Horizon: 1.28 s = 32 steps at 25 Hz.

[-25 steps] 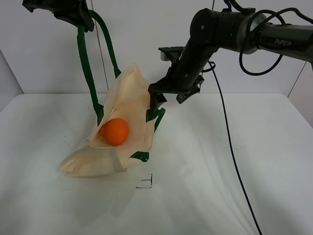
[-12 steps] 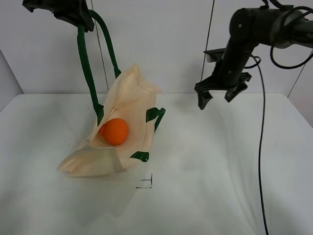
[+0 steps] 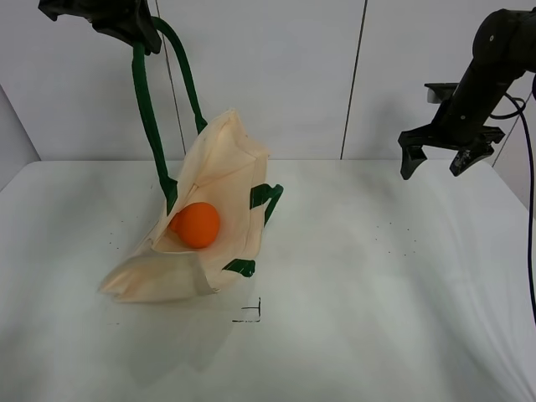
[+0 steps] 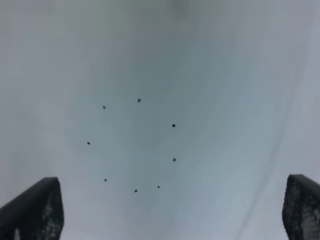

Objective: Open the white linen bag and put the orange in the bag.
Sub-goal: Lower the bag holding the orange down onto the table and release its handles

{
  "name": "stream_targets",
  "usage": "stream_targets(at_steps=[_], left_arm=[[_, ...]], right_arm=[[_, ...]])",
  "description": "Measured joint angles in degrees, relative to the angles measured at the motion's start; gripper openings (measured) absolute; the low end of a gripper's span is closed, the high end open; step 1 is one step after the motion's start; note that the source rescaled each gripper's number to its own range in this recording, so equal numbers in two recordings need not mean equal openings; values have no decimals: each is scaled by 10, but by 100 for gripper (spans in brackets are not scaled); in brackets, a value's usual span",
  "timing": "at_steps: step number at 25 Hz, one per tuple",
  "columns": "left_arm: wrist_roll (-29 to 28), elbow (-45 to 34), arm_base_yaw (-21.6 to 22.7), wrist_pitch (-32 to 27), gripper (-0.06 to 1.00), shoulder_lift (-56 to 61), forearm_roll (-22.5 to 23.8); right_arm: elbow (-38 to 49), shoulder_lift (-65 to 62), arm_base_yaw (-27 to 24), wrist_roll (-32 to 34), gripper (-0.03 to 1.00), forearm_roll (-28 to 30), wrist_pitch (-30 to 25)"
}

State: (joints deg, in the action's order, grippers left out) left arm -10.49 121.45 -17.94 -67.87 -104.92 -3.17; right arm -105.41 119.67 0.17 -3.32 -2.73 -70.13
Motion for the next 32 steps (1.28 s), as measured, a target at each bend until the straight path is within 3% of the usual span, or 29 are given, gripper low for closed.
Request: stream_targets(at_steps=[8, 17, 25, 32], left_arm=[[1, 0, 0, 0, 0, 0, 0], [1, 0, 0, 0, 0, 0, 0], [1, 0, 0, 0, 0, 0, 0], [2, 0, 0, 0, 0, 0, 0]], right_arm=[[93, -106, -14, 6, 100, 27, 1], [365, -347, -25, 16, 100, 27, 0], [604, -636, -25, 16, 100, 13, -1], [728, -908, -25, 6, 100, 2, 81]])
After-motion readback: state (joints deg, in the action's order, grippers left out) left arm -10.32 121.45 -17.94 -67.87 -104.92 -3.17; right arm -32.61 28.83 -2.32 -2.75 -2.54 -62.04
